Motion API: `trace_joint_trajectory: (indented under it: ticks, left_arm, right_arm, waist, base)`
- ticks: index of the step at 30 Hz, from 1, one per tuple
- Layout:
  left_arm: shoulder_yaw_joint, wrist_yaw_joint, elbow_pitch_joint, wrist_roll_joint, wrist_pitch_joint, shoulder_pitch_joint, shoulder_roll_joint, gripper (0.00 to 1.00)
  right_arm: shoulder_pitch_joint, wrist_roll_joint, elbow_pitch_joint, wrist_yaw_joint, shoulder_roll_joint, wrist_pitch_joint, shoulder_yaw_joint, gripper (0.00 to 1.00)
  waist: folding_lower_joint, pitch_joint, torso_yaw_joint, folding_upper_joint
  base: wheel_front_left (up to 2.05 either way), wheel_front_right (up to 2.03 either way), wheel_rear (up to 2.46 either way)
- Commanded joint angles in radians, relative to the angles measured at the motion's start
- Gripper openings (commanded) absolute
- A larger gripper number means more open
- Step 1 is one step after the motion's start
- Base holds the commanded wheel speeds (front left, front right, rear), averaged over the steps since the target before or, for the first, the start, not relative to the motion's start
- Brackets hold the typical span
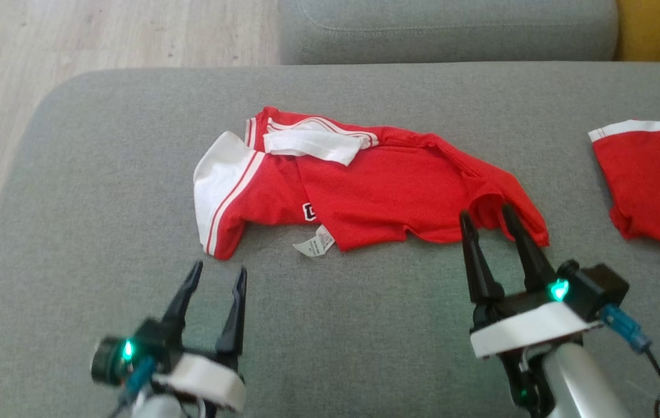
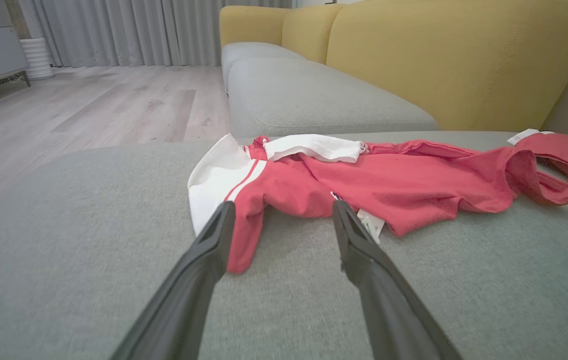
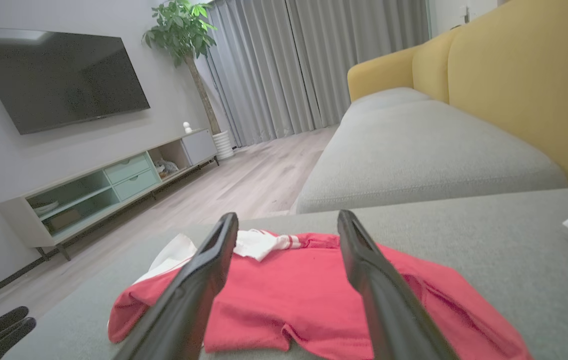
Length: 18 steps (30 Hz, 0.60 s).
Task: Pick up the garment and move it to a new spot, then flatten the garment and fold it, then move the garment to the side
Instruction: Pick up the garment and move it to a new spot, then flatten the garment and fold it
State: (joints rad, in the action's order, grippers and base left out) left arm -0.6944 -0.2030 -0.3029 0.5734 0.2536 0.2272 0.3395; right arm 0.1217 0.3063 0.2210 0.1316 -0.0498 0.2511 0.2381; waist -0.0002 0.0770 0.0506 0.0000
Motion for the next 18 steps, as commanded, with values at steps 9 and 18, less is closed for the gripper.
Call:
trace_joint_trajectory:
  ticks: [9,18]
  left_arm:
    - [0.147,0.007,0.118,-0.11,0.008,-0.081,-0.084,1.0]
    - [0.198,0.068,0.088,-0.169,0.008,-0.067,-0.129,1.0]
  right_arm:
    - [-0.01,-0.025,0.022,-0.001,0.0,0.011,0.036,1.0]
    - [0.087,-0.089,0.106,-0.001,0.0,-0.11,0.181,1.0]
  waist:
    - [0.0002,-0.01,0.029,0.0]
    - [0.0002,0.037,0.078,0.0]
  base:
    - [0.0,0.0,0.0]
    - [0.0,0.0,0.0]
